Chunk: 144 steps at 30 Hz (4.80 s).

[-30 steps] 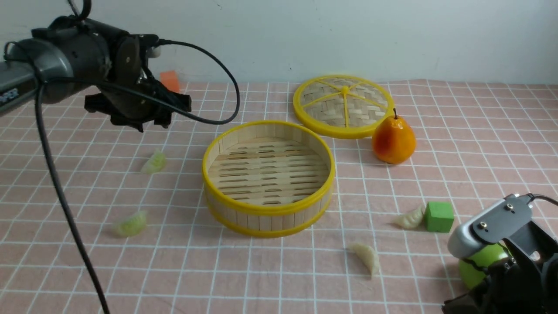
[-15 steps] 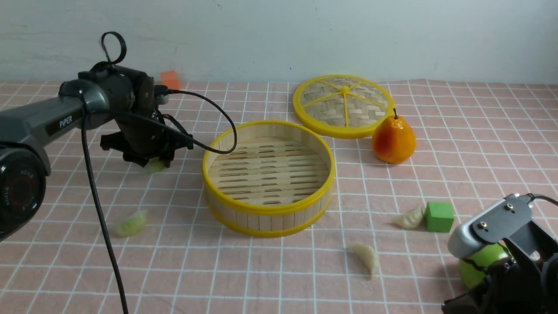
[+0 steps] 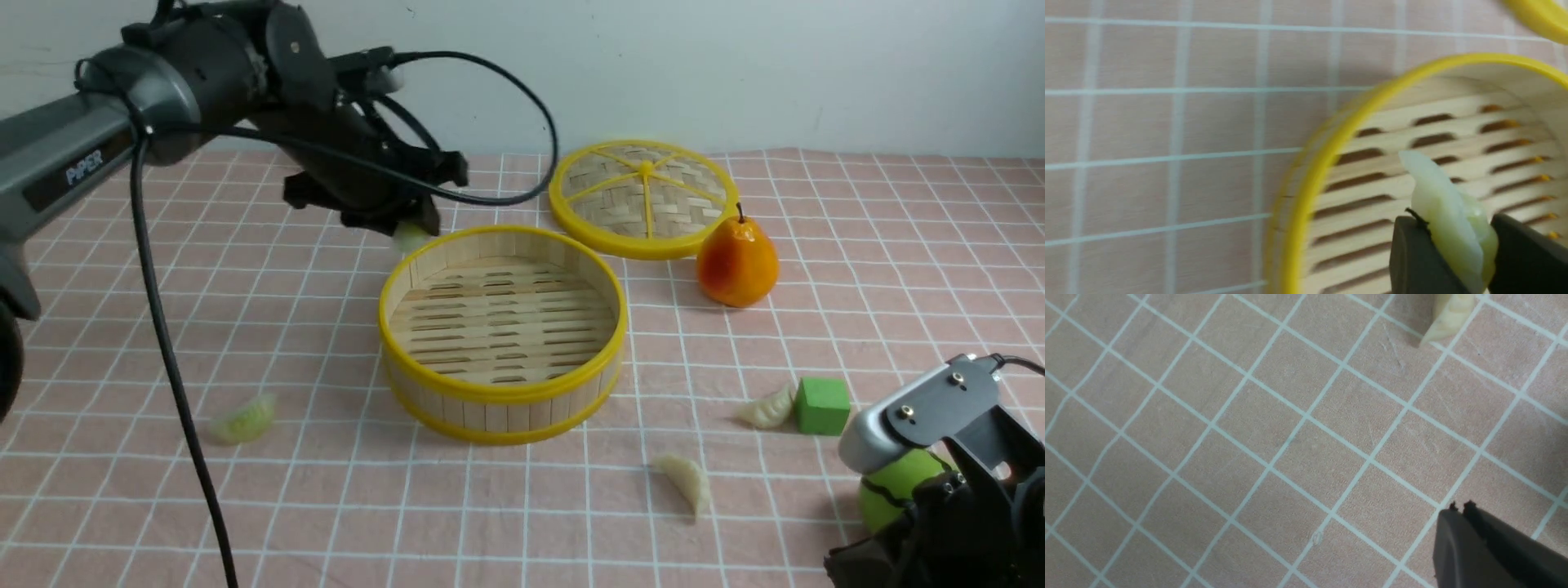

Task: Put the dumplings into the steamer on the table with the pink tablecloth.
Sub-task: 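Place the dumpling into the bamboo steamer basket with the left gripper, then reach for and grasp a dumpling on the table with the left gripper, then place the dumpling into the bamboo steamer basket with the left gripper, then reach for and grasp a dumpling lying on the table beside the steamer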

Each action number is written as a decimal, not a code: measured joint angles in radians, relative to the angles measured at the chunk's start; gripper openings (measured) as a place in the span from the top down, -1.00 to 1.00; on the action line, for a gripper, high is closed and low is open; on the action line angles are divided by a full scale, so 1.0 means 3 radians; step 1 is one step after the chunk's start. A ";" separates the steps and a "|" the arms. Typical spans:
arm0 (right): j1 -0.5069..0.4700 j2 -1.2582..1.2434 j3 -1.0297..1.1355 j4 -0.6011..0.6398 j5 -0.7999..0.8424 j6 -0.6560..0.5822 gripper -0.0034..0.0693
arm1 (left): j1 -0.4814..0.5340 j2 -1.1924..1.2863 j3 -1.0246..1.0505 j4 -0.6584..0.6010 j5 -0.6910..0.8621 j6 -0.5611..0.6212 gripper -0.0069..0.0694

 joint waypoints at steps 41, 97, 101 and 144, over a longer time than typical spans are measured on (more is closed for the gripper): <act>0.0000 0.0000 0.0000 0.0159 -0.0006 -0.0058 0.85 | 0.0564 -0.0131 0.1180 0.0919 0.0713 0.0613 -0.14; -0.0481 0.2147 -0.2129 -0.0394 0.0293 0.1235 -0.42 | -0.0526 -0.3271 0.2137 0.0639 -0.0029 -0.0221 0.86; -0.0484 0.2516 -0.2321 -0.0394 0.0286 0.1497 -0.42 | -0.0526 -0.4037 0.3039 0.0750 -0.0308 -0.0373 0.86; -0.0377 0.2917 -0.2406 -0.0440 -0.0399 0.1497 -0.17 | -0.0526 -0.4449 0.4387 0.1376 -0.1013 -0.0834 0.86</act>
